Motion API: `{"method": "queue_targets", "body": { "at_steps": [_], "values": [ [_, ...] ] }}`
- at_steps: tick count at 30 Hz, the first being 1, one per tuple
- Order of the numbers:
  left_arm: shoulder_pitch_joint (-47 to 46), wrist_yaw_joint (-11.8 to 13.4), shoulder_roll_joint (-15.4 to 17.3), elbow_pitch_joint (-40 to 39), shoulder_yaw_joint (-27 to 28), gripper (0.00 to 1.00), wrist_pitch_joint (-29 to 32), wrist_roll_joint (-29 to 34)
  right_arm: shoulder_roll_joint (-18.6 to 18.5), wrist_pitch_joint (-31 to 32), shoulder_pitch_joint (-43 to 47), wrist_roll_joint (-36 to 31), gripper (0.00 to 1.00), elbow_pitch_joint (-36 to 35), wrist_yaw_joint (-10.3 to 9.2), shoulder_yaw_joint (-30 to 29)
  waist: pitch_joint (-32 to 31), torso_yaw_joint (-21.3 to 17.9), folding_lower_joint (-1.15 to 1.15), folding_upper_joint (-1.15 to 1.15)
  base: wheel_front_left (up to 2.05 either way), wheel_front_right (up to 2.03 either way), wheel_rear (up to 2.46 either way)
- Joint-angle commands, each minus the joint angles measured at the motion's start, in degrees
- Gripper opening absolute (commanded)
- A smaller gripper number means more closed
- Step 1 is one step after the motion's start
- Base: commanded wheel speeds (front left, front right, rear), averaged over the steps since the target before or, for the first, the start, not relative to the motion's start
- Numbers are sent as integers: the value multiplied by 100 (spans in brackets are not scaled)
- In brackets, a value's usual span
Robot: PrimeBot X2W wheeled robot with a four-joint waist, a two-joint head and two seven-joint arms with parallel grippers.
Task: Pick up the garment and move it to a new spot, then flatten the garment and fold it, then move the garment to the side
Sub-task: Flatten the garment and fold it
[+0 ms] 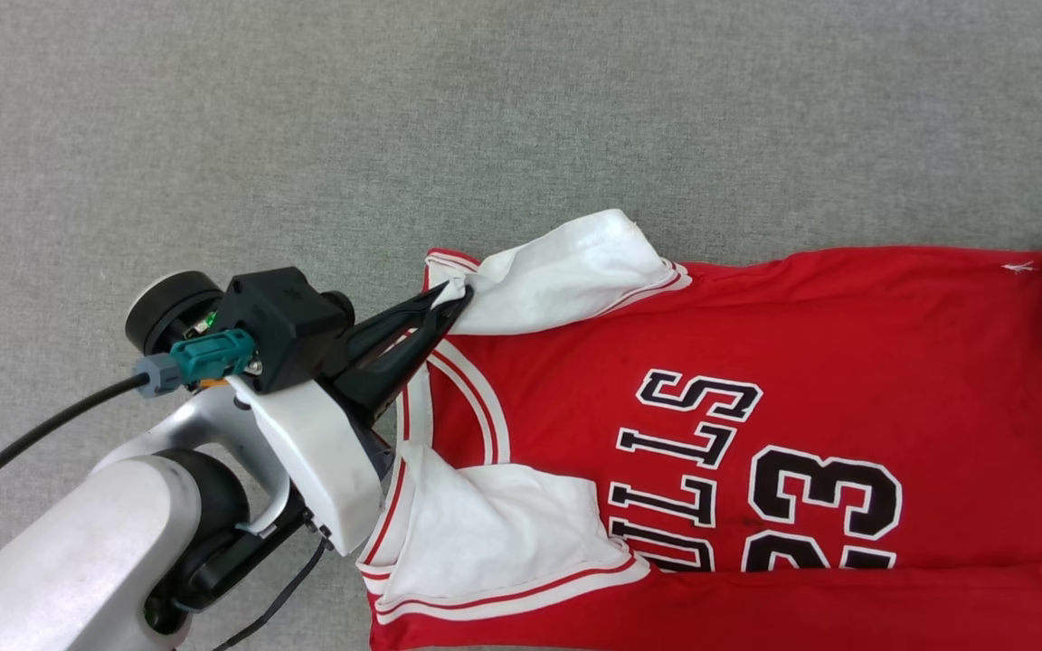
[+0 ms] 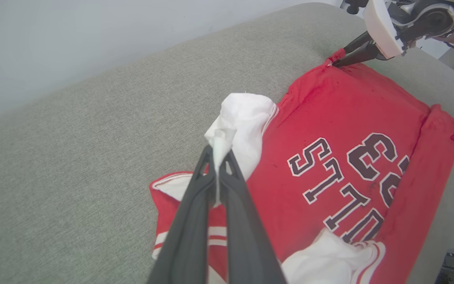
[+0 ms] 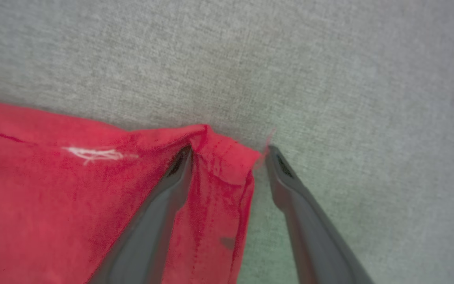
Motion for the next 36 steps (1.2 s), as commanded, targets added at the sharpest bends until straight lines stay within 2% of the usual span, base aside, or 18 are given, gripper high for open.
{"method": "queue_targets", "body": {
  "at_steps": [1,6,14,21,30,36],
  "values": [
    [39,-6,1,75,-4,0,-50,12,288,-4,325,33,0,471,1,177,-74,-44,2,0,0,0,0],
    [127,84,29,250,37,0,-141,46,231,-360,256,129,0,492,0,87,-309,-137,2,0,0,0,0],
    [564,322,131,524,184,0,-369,-136,109,-987,381,554,0,143,0,121,-1054,-435,2,0,0,0,0],
    [1232,644,319,481,276,0,-517,-314,16,-1318,1189,968,0,-449,0,-120,-1576,-617,2,0,0,0,0],
    [2431,978,657,293,139,0,-608,-572,34,-1339,2713,1040,0,-1309,-1,-416,-1851,-759,2,0,0,0,0],
    [2859,899,653,532,-106,0,-509,-739,-57,-1326,3324,892,0,-1513,0,-148,-1864,-777,2,0,0,0,0]
  ]
}}
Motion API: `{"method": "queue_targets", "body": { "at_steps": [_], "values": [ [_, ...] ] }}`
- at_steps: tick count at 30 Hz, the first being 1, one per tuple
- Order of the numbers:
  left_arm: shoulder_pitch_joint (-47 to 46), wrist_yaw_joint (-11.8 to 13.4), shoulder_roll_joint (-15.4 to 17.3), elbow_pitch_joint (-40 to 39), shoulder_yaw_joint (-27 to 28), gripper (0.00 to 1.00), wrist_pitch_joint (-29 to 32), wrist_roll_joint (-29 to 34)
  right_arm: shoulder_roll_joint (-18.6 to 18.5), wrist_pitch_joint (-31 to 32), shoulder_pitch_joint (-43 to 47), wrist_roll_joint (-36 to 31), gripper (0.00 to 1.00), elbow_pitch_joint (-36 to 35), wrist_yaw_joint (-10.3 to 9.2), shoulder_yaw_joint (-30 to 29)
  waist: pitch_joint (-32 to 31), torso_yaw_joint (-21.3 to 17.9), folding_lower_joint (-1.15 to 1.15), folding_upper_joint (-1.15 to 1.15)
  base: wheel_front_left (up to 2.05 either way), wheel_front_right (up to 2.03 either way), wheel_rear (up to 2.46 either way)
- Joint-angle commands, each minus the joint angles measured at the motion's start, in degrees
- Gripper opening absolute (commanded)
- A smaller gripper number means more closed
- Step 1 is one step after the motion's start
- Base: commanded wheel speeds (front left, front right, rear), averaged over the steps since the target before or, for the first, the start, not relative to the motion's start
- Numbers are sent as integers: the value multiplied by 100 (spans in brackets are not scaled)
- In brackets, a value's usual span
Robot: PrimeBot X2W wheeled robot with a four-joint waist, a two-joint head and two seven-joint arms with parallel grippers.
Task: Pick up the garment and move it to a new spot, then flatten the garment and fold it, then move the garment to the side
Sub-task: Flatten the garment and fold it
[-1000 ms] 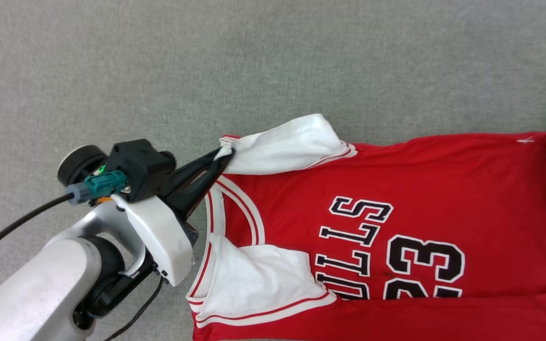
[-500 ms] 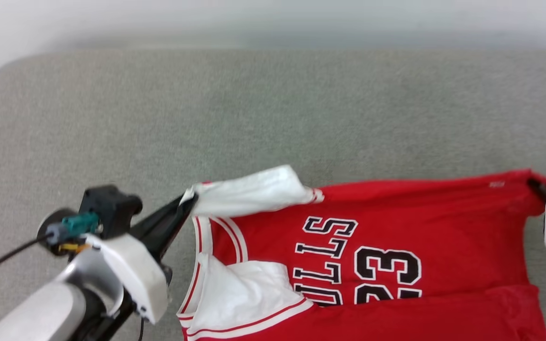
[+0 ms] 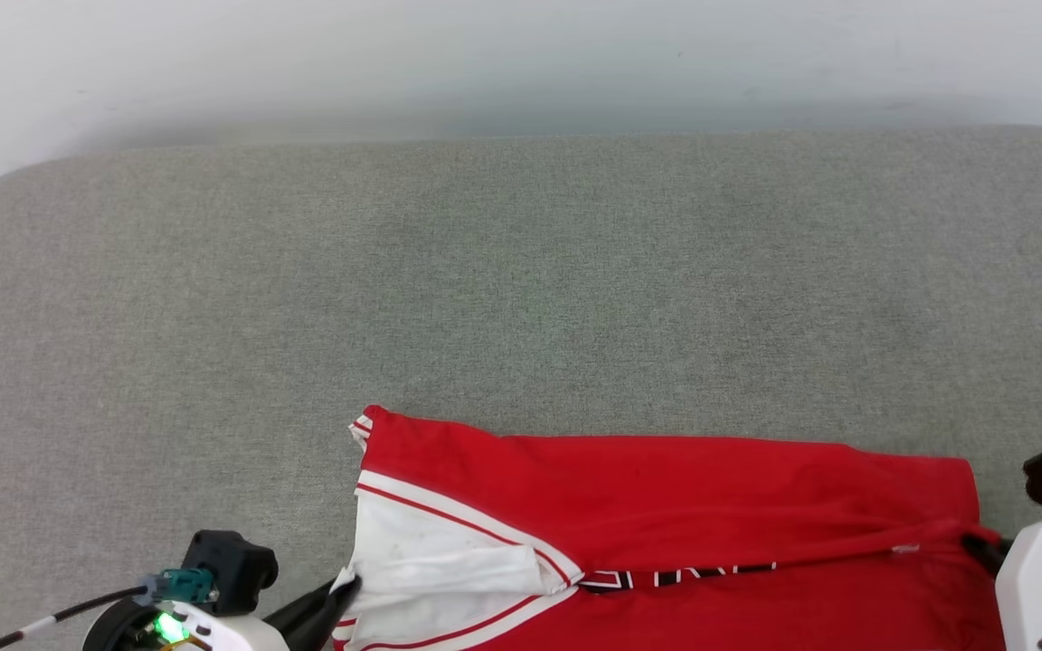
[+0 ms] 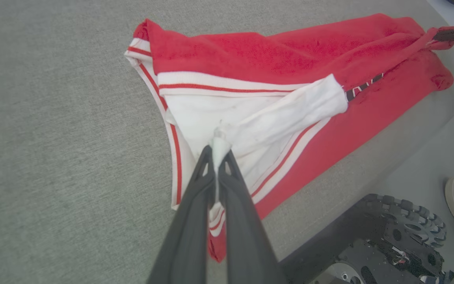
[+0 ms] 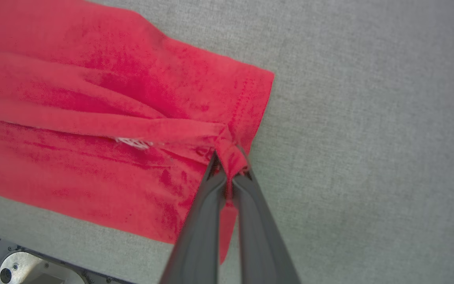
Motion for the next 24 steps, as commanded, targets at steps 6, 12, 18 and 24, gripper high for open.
{"method": "queue_targets", "body": {
  "at_steps": [6,12,18,24],
  "values": [
    [-51,-210,-251,581,-325,0,81,122,-271,-180,132,-192,0,97,-4,541,61,25,0,0,0,0,0],
    [-259,-454,-552,1205,-629,0,104,337,-460,-421,-58,-376,0,374,-3,1129,130,58,0,0,0,0,0],
    [-395,-583,-781,1715,-755,100,-91,486,-386,-518,-176,-160,100,738,-3,1397,125,64,0,0,0,0,0],
    [-450,-571,-828,1827,-616,100,-383,463,-381,-796,-383,186,100,550,4,1247,-30,43,0,0,0,0,0]
  ]
}}
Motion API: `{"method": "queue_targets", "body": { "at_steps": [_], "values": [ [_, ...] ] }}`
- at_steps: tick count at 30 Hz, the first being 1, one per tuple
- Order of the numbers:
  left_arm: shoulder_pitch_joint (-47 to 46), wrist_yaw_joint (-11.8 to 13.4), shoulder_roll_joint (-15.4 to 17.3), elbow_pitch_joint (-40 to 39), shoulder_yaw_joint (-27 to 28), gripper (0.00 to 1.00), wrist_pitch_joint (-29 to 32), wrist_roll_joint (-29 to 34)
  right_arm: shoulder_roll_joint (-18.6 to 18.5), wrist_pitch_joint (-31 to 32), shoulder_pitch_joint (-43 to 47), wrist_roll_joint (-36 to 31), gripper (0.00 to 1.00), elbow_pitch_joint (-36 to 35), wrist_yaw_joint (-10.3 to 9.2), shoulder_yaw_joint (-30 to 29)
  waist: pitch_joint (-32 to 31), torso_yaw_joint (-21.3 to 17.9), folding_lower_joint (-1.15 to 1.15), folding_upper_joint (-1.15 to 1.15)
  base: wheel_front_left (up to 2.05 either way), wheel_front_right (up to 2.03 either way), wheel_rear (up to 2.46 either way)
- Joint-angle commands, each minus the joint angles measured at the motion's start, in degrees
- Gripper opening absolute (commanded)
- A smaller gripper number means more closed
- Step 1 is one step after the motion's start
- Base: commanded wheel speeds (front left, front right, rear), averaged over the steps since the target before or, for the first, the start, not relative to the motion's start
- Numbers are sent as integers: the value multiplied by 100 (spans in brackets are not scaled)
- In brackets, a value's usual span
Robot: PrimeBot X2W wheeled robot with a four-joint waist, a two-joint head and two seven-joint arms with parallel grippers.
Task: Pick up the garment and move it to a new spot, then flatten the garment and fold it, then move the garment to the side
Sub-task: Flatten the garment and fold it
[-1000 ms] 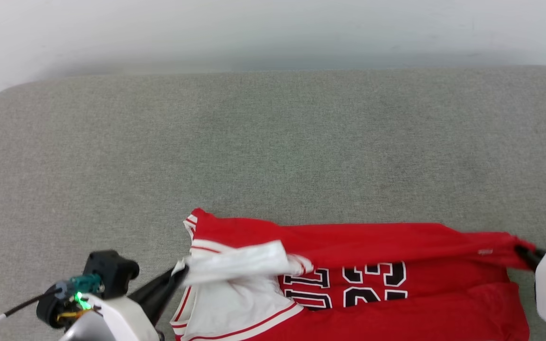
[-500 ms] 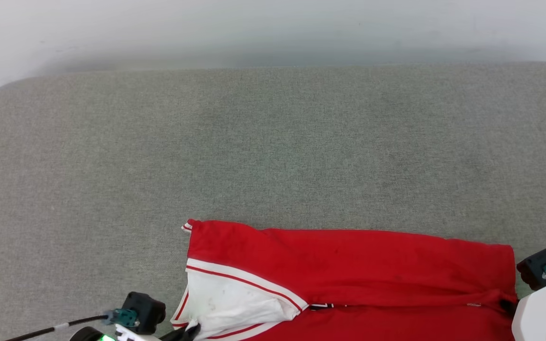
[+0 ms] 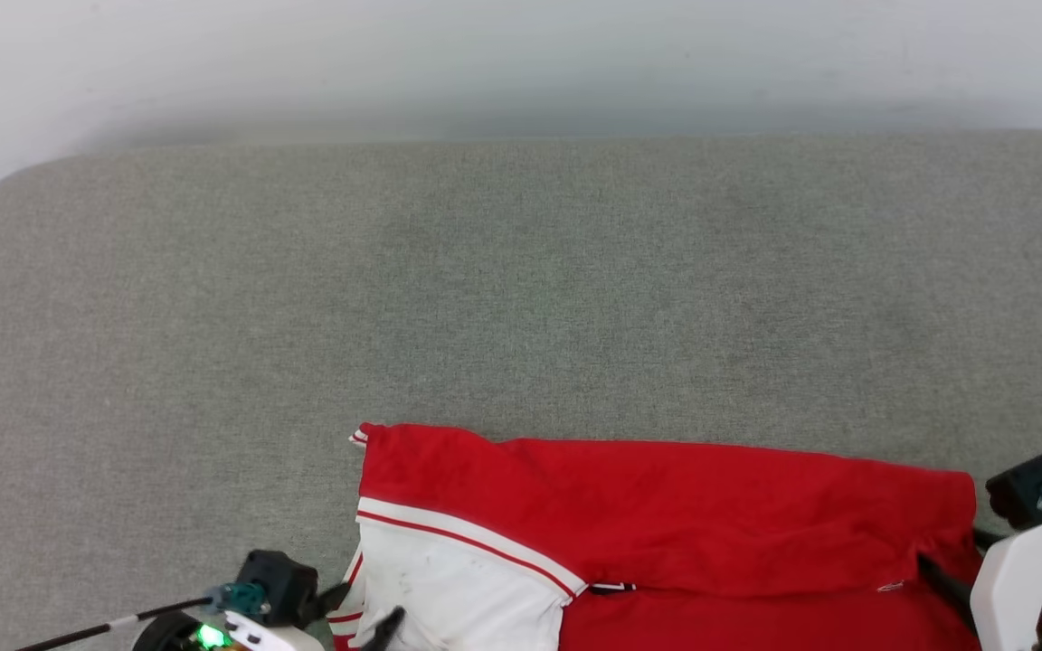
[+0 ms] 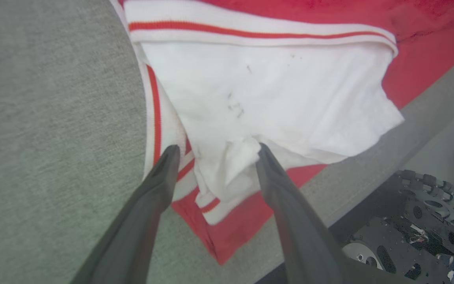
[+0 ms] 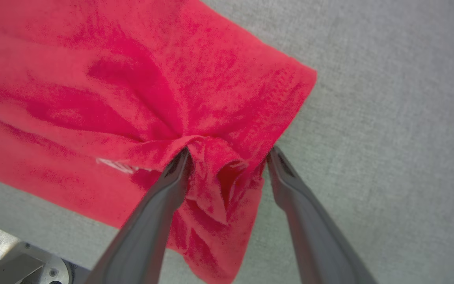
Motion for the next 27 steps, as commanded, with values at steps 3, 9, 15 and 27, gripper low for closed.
{"method": "queue_targets", "body": {
  "at_steps": [3,9,15,27],
  "values": [
    [-87,121,16,-148,246,100,-340,-39,50,-79,-135,313,100,-286,6,-258,-163,-27,0,0,0,0,0],
    [-32,504,16,-527,848,100,-1154,-101,140,107,-40,529,100,-793,6,-970,-336,-36,0,0,0,0,0],
    [214,957,-237,-676,1624,100,-1952,60,656,486,351,246,100,-1118,7,-1900,-421,-31,0,0,0,0,0],
    [1089,520,-1558,-1379,3645,100,-1999,1959,2182,1221,1215,-427,100,-1543,8,-3609,-342,100,0,0,0,0,0]
  ]
}}
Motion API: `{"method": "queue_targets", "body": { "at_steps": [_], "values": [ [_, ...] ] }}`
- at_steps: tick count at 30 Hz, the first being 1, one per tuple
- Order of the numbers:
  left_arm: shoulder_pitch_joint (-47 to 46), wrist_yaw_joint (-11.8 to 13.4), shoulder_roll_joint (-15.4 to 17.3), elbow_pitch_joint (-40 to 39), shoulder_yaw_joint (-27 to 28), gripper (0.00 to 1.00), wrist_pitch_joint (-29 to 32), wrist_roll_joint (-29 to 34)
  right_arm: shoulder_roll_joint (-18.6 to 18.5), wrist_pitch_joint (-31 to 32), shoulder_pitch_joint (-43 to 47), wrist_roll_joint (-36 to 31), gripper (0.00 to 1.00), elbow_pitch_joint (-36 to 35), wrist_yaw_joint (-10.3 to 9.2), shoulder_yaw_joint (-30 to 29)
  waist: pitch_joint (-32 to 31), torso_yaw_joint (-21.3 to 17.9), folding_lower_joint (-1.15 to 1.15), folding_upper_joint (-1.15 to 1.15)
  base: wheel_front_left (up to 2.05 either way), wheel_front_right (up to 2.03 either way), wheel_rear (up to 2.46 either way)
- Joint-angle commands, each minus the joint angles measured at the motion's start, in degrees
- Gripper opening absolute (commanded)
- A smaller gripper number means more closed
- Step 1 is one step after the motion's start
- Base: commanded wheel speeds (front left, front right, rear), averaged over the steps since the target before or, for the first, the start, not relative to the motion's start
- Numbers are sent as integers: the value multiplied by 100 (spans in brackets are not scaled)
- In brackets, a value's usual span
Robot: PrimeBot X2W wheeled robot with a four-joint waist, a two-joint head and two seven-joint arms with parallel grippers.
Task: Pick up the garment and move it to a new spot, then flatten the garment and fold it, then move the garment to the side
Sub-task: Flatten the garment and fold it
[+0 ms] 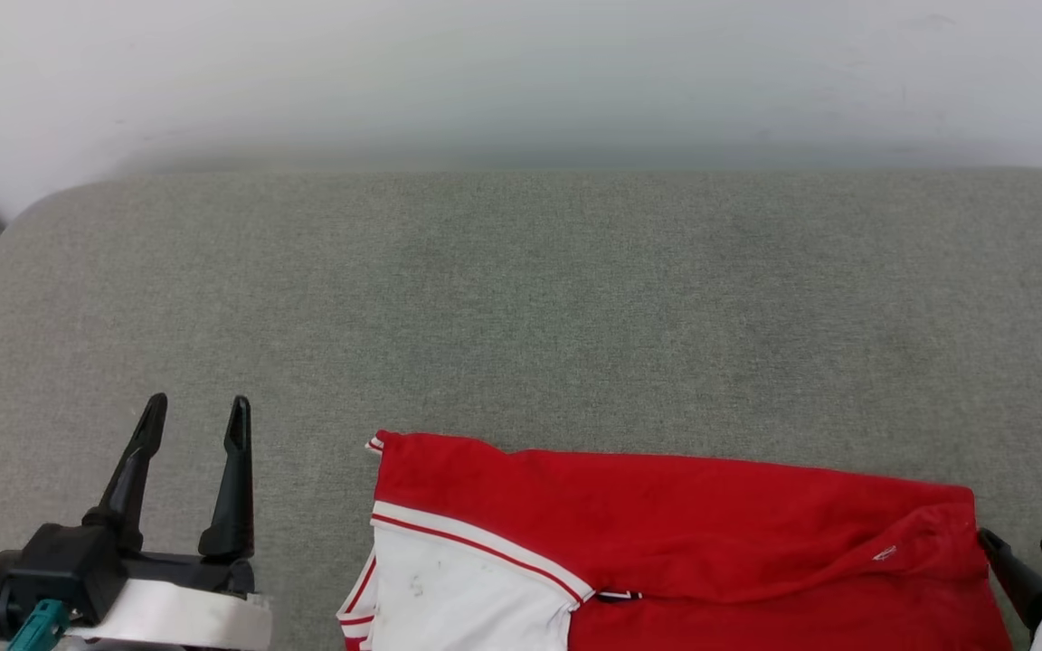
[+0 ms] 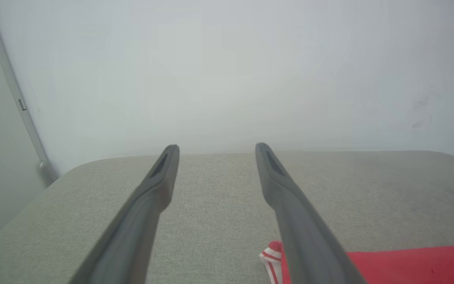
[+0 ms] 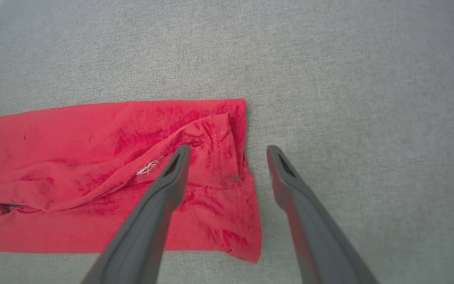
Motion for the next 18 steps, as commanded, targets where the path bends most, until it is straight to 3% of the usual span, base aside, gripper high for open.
{"method": "queue_targets", "body": {
  "at_steps": [1,9,18],
  "values": [
    [85,-112,-135,-42,115,100,-24,159,137,31,87,-66,100,-17,-1,-87,33,26,0,0,0,0,0],
    [119,-894,-896,17,817,100,-25,922,739,74,-73,-381,100,327,0,-552,278,150,0,0,0,0,0],
    [-11,-1279,-1313,137,1130,100,-25,1285,866,-25,-216,-424,100,1093,-1,-625,478,321,0,0,0,0,0]
  ]
}}
